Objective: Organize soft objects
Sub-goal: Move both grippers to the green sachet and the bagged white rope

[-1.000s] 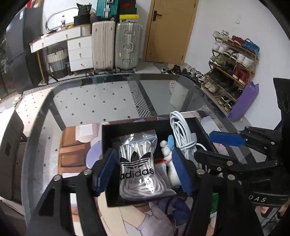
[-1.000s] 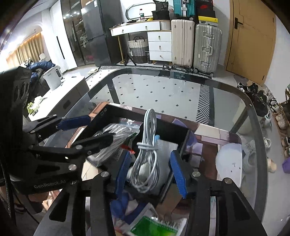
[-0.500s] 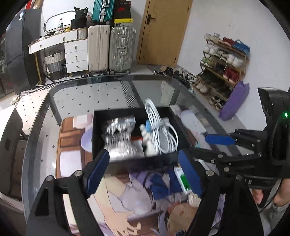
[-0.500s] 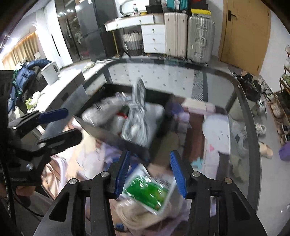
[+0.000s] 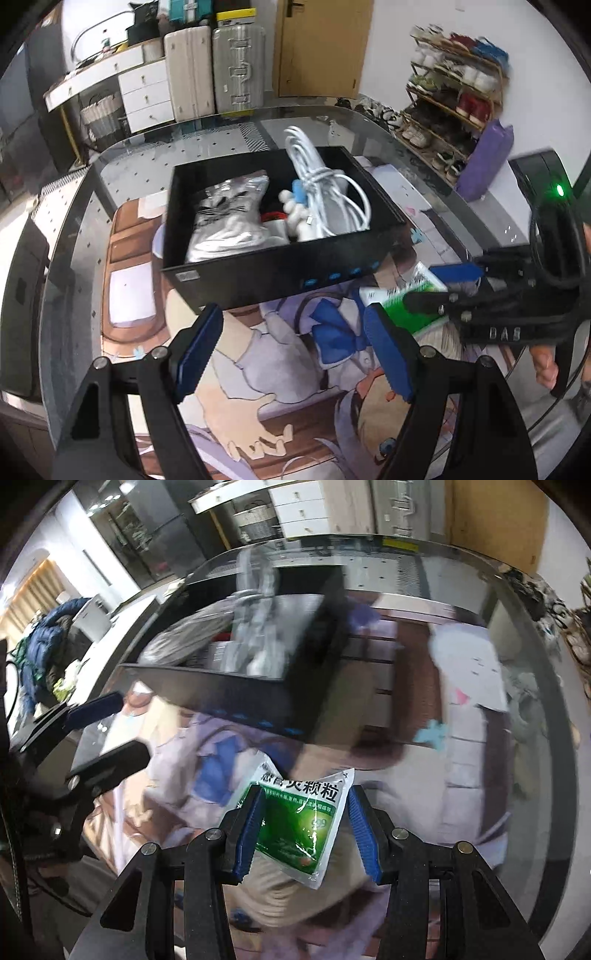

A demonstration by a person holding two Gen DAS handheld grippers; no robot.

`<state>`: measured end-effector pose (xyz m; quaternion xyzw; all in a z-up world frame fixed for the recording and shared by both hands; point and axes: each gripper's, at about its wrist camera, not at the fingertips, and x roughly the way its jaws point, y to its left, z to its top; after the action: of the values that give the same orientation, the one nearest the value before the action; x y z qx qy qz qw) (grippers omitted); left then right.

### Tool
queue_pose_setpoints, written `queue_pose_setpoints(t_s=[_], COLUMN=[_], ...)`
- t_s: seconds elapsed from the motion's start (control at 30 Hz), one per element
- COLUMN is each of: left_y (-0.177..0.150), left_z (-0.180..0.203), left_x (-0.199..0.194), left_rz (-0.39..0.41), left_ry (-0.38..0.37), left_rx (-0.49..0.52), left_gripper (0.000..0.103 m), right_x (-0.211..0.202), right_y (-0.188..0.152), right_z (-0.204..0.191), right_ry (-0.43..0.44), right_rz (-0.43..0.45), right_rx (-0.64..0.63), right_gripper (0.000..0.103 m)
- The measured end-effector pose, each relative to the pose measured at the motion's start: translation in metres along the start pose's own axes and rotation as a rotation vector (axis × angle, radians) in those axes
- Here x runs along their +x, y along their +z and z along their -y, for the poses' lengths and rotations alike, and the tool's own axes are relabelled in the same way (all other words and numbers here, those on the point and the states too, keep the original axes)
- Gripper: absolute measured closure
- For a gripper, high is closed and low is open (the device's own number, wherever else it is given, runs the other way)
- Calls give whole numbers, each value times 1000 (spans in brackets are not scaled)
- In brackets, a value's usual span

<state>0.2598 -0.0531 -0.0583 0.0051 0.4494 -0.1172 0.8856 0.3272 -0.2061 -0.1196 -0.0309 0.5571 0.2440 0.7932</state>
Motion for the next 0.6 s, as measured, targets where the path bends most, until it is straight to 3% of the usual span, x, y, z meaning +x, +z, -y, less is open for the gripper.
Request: queue_pose_setpoints(t_s=[0.3,0.47,0.6], left_y=[-5,-9,-19], left_z=[-25,-21,1], left_x=[-5,-2,7], left_rz=[-12,-38,-102], left_ry=[19,-22,-15], left_rx=[-40,8,68], left_gripper=[24,24,24], right_x=[14,-3,-18], right_y=[1,2,-4], right_z=[-43,-40,-33], right_ry=[202,103,5], right_rz=[-43,16,46], right_rx=[-21,-39,-54], right_gripper=[56,56,56])
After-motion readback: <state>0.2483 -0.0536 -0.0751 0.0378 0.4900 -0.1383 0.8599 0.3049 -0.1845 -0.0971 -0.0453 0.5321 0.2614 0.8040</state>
